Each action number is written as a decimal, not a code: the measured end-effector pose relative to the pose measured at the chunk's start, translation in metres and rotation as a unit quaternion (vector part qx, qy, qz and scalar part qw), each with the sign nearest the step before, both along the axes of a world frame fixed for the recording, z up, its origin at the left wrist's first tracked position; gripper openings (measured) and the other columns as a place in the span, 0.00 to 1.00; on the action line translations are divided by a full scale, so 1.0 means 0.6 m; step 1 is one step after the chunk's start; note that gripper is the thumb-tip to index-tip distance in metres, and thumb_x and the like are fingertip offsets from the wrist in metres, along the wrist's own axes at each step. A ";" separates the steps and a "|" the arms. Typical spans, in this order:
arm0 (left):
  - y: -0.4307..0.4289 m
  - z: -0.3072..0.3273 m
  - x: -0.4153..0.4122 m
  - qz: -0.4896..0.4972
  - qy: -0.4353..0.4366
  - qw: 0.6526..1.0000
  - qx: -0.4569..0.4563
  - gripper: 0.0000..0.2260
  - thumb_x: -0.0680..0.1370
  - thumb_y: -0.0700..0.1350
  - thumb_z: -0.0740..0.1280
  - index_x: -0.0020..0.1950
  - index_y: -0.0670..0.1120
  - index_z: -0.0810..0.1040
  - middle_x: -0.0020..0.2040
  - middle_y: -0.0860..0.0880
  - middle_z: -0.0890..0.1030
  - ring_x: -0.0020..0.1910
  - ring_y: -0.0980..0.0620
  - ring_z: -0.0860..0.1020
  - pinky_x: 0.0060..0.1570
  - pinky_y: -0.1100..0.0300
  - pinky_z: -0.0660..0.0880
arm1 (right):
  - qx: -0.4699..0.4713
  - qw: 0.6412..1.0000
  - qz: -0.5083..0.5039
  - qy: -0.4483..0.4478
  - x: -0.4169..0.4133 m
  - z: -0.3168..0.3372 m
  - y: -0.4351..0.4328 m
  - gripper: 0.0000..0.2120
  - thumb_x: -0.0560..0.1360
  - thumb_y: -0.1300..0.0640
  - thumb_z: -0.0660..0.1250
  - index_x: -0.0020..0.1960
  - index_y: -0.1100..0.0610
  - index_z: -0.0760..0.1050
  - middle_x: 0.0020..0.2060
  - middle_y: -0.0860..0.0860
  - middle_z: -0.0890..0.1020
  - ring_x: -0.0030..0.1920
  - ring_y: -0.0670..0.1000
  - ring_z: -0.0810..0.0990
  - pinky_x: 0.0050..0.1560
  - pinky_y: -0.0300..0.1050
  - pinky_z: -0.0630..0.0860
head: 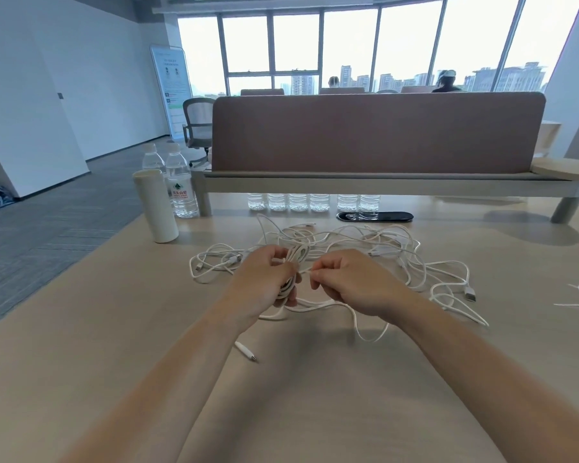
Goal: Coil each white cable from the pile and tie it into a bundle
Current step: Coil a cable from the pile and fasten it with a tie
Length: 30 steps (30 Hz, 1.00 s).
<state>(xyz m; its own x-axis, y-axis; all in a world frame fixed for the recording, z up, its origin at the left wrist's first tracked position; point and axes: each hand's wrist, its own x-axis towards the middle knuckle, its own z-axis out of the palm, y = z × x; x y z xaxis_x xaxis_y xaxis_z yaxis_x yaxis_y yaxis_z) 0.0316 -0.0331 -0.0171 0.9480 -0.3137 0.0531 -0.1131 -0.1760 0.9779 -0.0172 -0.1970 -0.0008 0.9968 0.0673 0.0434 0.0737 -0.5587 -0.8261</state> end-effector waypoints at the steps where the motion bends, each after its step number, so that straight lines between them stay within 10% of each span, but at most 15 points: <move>1: 0.001 0.003 -0.002 -0.002 -0.002 1.000 0.004 0.04 0.81 0.37 0.65 0.53 0.41 0.78 0.34 0.48 0.81 0.27 0.47 0.78 0.27 0.59 0.72 | -0.029 1.000 0.003 -0.005 0.003 -0.001 -0.001 0.10 0.79 0.60 0.63 0.40 0.58 0.78 0.20 0.45 0.72 0.24 0.46 0.66 0.32 0.42 0.65; 10: 0.050 0.025 -0.030 0.024 0.058 0.997 -0.039 0.05 0.82 0.40 0.65 0.56 0.41 0.75 0.39 0.42 0.83 0.30 0.44 0.81 0.29 0.56 0.77 | -0.200 0.976 0.017 -0.089 0.017 0.009 0.061 0.06 0.78 0.51 0.66 0.46 0.51 0.81 0.41 0.47 0.83 0.43 0.50 0.80 0.47 0.50 0.77; 20: 0.210 0.035 -0.051 0.072 0.114 0.985 -0.112 0.10 0.80 0.31 0.59 0.49 0.37 0.80 0.37 0.37 0.83 0.35 0.40 0.81 0.46 0.44 0.80 | -0.164 0.974 0.070 -0.141 0.048 0.002 0.214 0.05 0.76 0.54 0.70 0.41 0.49 0.81 0.36 0.45 0.82 0.39 0.46 0.80 0.44 0.50 0.78; 26: 0.328 0.016 -0.038 0.164 0.098 0.980 -0.058 0.11 0.79 0.29 0.60 0.52 0.39 0.80 0.45 0.40 0.82 0.39 0.47 0.79 0.42 0.56 0.79 | -0.150 0.975 0.098 -0.131 0.090 -0.030 0.333 0.08 0.76 0.55 0.69 0.38 0.50 0.78 0.35 0.47 0.82 0.39 0.51 0.80 0.45 0.52 0.78; 30: 0.412 0.002 -0.021 0.226 0.112 0.966 -0.065 0.13 0.80 0.29 0.58 0.62 0.37 0.75 0.54 0.37 0.80 0.48 0.41 0.80 0.57 0.46 0.78 | -0.142 0.979 0.116 -0.093 0.121 -0.057 0.422 0.07 0.76 0.60 0.69 0.38 0.55 0.80 0.37 0.54 0.84 0.37 0.53 0.79 0.45 0.52 0.79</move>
<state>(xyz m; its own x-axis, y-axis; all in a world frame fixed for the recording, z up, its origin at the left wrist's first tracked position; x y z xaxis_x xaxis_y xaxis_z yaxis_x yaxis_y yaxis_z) 0.0188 0.2140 -0.0158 0.9789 0.1291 -0.1585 0.1637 -0.0312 0.9860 0.0551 0.0562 -0.0351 0.9298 0.3265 0.1701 0.3605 -0.7144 -0.5997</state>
